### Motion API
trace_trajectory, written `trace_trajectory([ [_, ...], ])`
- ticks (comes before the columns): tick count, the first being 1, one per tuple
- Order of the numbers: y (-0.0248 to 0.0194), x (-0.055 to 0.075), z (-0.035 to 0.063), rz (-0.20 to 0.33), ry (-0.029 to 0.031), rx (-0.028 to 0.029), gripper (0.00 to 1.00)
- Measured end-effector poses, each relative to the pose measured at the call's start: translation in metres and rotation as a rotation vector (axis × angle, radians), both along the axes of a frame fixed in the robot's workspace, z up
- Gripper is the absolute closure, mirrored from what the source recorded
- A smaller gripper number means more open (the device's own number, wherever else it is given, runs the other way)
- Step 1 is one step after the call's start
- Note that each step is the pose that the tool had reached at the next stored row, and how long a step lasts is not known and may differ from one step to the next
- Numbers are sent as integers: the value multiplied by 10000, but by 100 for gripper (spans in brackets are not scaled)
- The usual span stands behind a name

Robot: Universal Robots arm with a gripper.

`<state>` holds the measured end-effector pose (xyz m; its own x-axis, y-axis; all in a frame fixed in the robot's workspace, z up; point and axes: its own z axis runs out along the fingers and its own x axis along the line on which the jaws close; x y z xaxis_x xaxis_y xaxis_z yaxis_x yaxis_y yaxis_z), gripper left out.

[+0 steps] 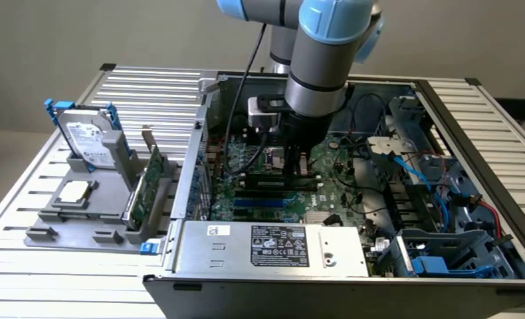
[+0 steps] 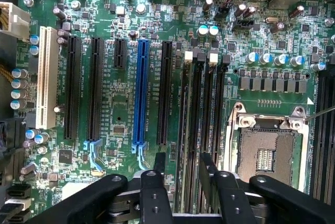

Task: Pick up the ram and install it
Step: 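Insert the ram into the slot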

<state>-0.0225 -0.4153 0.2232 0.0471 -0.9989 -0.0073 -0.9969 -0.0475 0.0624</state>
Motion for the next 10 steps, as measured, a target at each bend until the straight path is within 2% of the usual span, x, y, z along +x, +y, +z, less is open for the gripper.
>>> trace_trajectory([
  [8,-15,-5,167,0,121,24,60],
  [10,-25,-5,198,-9,173,47,69],
])
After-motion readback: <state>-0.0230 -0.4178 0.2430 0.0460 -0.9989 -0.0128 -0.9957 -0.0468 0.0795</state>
